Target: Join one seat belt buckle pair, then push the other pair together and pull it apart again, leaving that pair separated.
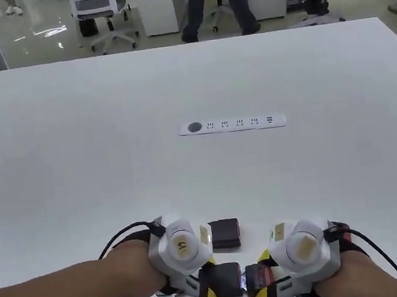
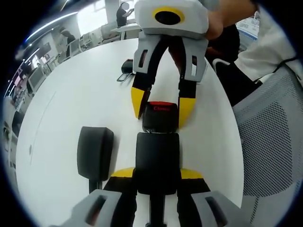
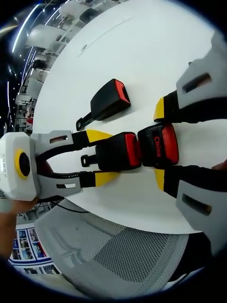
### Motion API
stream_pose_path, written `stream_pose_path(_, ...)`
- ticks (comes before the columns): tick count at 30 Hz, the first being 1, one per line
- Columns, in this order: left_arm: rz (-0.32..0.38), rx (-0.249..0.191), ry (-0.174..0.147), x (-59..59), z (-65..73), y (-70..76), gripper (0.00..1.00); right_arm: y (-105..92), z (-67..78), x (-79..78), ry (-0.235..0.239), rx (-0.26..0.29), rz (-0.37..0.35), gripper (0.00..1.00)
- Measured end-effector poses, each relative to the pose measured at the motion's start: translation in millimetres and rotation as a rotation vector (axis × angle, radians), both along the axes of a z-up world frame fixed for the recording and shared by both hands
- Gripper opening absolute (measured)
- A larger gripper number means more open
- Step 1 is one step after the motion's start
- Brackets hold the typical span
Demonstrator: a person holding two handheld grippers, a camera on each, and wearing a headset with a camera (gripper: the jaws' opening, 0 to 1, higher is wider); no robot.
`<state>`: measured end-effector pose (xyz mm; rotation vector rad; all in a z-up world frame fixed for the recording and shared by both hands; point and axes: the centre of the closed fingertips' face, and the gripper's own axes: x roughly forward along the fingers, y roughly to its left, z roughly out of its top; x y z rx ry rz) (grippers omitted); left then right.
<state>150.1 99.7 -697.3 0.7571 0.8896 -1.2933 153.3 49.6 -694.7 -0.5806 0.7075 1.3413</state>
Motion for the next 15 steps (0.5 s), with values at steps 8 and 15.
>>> stream_pose_path(8, -0.038, 0.017, -0.007, -0.6, 0.8, 0.5, 0.32, -4.3, 0.5, 0.0, -0.037, -0.051, 0.044, 0.32)
stream_pose_path(15, -0.045, 0.006, 0.000, 0.0, 1.7, 1.3, 0.32, -9.2, 3.1, 0.0, -0.052, -0.069, 0.077, 0.31)
